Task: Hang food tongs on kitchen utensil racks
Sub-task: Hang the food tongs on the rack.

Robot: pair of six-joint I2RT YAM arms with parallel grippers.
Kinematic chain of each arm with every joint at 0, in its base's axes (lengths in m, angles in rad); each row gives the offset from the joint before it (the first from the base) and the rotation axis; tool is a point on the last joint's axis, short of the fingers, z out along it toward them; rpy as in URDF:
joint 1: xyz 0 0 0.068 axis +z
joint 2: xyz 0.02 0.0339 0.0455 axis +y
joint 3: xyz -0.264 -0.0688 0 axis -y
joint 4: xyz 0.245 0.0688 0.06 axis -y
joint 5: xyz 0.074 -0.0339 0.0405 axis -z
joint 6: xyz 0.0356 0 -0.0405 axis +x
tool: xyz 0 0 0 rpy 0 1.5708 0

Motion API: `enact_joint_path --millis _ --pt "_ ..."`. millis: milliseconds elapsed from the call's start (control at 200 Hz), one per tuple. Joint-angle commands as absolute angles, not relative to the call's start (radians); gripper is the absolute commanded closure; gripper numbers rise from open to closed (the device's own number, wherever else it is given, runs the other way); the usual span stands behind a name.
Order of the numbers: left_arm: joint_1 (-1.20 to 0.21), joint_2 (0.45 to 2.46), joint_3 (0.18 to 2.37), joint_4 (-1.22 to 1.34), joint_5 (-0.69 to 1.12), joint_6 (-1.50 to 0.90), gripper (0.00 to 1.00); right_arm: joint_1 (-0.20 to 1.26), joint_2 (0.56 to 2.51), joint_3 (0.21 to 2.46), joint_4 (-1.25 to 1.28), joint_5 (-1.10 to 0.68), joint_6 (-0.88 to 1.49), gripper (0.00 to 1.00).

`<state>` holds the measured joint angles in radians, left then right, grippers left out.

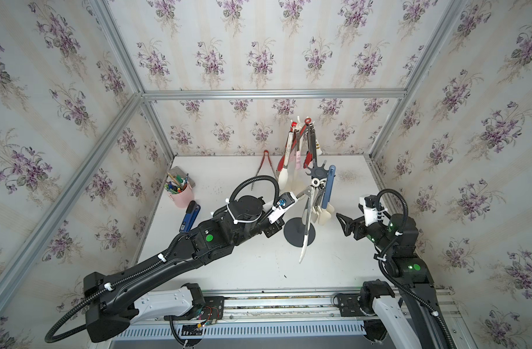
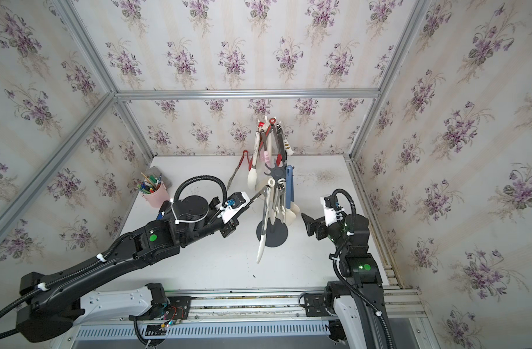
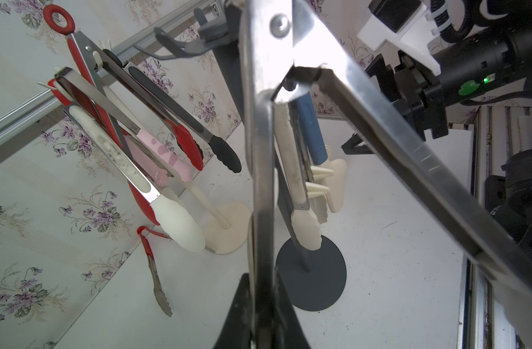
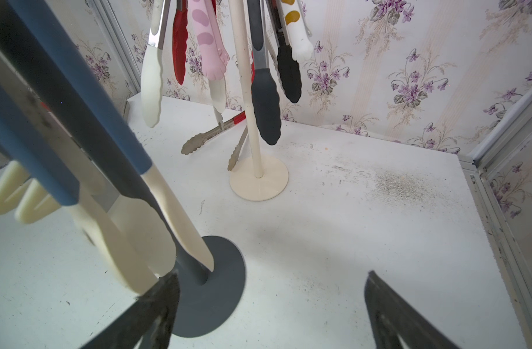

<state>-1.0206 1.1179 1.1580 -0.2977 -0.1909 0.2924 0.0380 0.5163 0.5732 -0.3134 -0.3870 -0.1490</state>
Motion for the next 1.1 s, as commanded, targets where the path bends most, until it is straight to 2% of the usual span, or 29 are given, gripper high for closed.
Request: enact_joint_path --millis 0,1059,1094 --pt "-1.019 1.128 1.171 -0.284 -0.219 0.283 1.0 0.038 0.514 0.58 -0.311 -0.397 -0.158 0.06" --pt "-1.011 1.177 1.188 -0.348 -0.276 0.245 1.0 0.038 0.515 0.58 -0.307 -0.395 -0.167 0.06" --pt "-1.011 1.177 1.185 -0.348 -0.278 0.241 0.96 0.038 0.515 0.579 -0.307 -0.393 -0.167 0.06"
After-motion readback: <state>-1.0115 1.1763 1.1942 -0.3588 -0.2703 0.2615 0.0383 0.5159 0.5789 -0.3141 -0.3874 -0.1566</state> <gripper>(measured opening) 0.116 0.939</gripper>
